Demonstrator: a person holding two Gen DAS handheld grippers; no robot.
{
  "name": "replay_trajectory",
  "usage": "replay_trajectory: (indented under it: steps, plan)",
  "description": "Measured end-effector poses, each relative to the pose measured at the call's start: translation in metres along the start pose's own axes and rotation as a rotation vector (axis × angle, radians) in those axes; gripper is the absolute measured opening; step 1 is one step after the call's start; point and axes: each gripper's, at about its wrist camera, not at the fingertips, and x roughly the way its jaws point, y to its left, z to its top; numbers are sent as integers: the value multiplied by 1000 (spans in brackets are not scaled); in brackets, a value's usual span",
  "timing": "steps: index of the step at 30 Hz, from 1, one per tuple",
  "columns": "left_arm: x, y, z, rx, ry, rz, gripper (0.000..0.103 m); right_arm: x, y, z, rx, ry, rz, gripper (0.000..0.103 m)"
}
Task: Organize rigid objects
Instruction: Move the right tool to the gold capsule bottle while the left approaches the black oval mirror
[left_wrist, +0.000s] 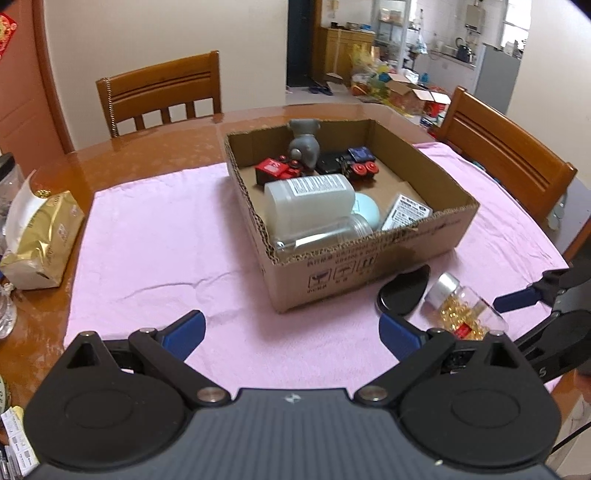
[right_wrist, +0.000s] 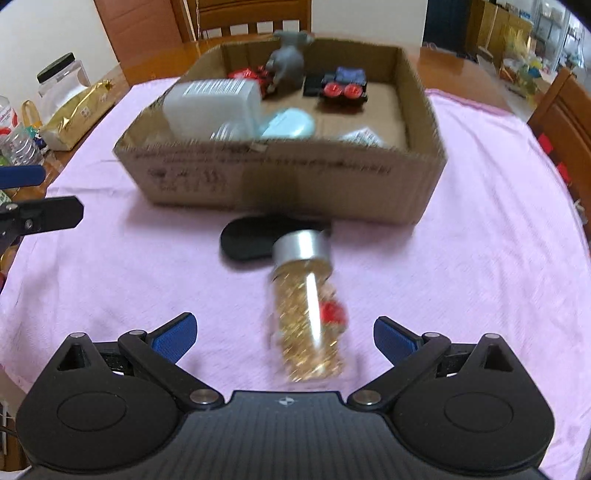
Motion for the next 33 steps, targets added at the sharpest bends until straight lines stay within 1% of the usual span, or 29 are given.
replay_trajectory:
  steps: [6,11,12,15,17,20,22,23,25,26,28,33]
  plan:
    - [1,5,-7,2,11,-30,100,2,17,-7,28,28,34,103]
    - [2,8,-11,-9,17,-37,100,-3,25,-6,10,57,140,103]
    - [1,8,-11,-10,16,-36,100,-5,27,-5,-6,50,123,103]
    - [2,6,-10,-13,16,-35,100,-13,29,0,-87,5,19,103]
    - [3,3,-10,-13,16,-37,100,-15,30,2,-178,-28,-35,103]
    - [3,-3,-9,-15,16,-37,100,-10,31,5,-349,-50,-78,103]
    - [5,-8,-8,-23,24,-33,100,-5,28,9,-426,-43,-68,103]
    - [6,-11,-8,-27,27,-31,100,-2,27,11,-456,-35,-49,103]
    - [11,-18,-6,-40,34,-27,100,2,25,15,-496,-27,-5,103]
    - [14,-21,-5,-52,38,-21,100,6,23,16,-510,-28,1,103]
    - [20,-28,-5,-69,50,-9,100,14,20,19,-514,-27,-8,103]
    - [42,-46,-2,-110,83,17,100,23,-3,27,-452,-35,0,103]
